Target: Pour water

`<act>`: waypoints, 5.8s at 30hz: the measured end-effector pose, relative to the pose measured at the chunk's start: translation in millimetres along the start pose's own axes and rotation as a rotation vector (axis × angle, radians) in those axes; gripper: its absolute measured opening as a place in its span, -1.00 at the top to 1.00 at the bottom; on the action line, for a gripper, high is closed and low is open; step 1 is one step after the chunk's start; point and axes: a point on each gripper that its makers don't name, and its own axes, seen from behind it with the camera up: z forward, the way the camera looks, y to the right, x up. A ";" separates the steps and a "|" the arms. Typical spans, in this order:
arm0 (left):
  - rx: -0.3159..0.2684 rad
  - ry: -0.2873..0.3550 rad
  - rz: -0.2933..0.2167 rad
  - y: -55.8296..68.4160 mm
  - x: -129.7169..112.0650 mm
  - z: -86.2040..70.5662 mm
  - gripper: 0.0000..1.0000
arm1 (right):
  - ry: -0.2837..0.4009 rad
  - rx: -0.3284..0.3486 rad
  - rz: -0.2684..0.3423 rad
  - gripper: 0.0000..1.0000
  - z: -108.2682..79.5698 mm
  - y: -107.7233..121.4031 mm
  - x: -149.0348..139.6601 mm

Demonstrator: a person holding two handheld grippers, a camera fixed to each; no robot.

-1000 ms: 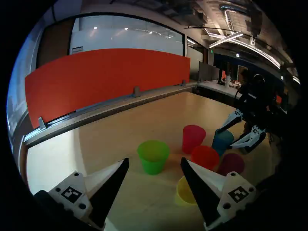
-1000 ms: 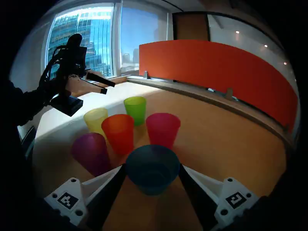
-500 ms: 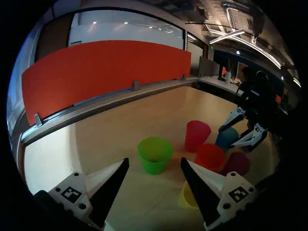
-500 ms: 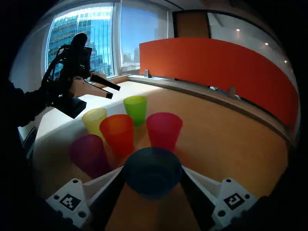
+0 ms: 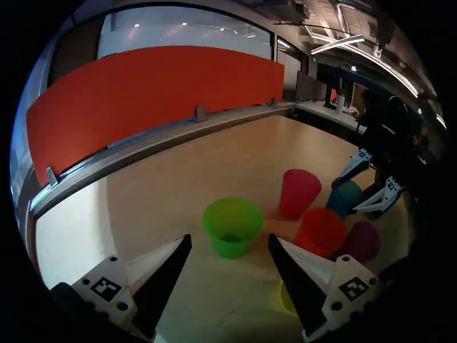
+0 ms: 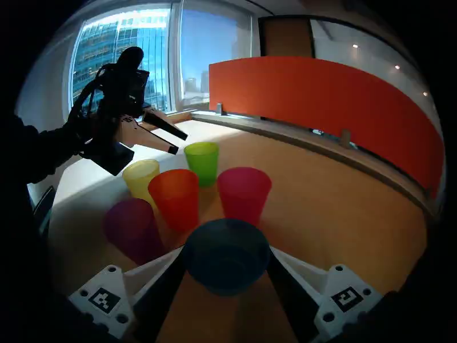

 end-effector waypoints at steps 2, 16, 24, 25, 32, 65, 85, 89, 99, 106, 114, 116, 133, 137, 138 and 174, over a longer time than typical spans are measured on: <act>-0.004 -0.014 0.001 0.1 -1.5 4.1 -1.00 | 0.001 0.000 0.002 -0.87 0.0 -0.2 0.2; -0.020 -0.063 0.017 -0.4 -0.4 28.9 -1.00 | 0.005 0.004 0.007 -0.86 0.0 -0.5 0.0; -0.028 -0.077 0.023 0.4 0.8 39.4 -1.00 | 0.005 0.007 0.005 -0.86 -0.2 -0.5 0.5; -0.028 -0.078 0.026 0.6 0.9 40.5 -1.00 | 0.005 0.007 0.005 -0.86 -0.1 -0.5 0.5; -0.030 -0.080 0.037 2.6 1.6 46.2 -1.00 | 0.006 0.008 0.004 -0.86 0.3 -0.2 1.0; -0.043 0.026 0.026 14.3 25.4 19.5 -0.79 | 0.021 -0.016 0.012 -0.85 -7.4 0.7 4.6; 0.013 0.229 0.037 36.2 74.6 -65.7 -0.78 | 0.168 -0.059 -0.017 -0.84 -55.4 -13.1 67.7; 0.020 0.271 0.035 42.4 82.2 -84.9 -0.78 | 0.195 -0.063 -0.029 -0.84 -63.7 -18.8 80.0; 0.038 0.373 0.037 60.7 93.9 -125.6 -0.78 | 0.266 -0.050 -0.044 -0.84 -80.1 -37.4 110.0; 0.025 0.432 0.004 74.1 96.8 -146.1 -0.78 | 0.297 -0.038 -0.052 -0.84 -85.8 -47.9 122.8; 0.033 0.464 -0.008 83.4 92.4 -158.6 -0.78 | 0.315 -0.025 -0.072 -0.84 -89.8 -58.7 132.1; 0.032 0.466 -0.006 85.9 90.8 -160.3 -0.78 | 0.320 -0.021 -0.073 -0.84 -90.5 -61.0 135.1; 0.023 0.475 0.008 99.6 80.4 -166.1 -0.78 | 0.357 -0.002 -0.084 -0.85 -88.8 -65.2 156.0; 0.021 0.472 0.014 103.4 76.8 -166.6 -0.78 | 0.362 0.008 -0.095 -0.85 -87.1 -64.6 162.7; 0.021 0.472 0.015 104.0 76.0 -166.7 -0.78 | 0.363 0.009 -0.097 -0.85 -86.6 -64.2 164.3; 0.010 0.478 0.037 125.9 78.0 -173.6 -0.78 | 0.440 0.040 -0.218 -0.84 -85.2 -66.0 229.1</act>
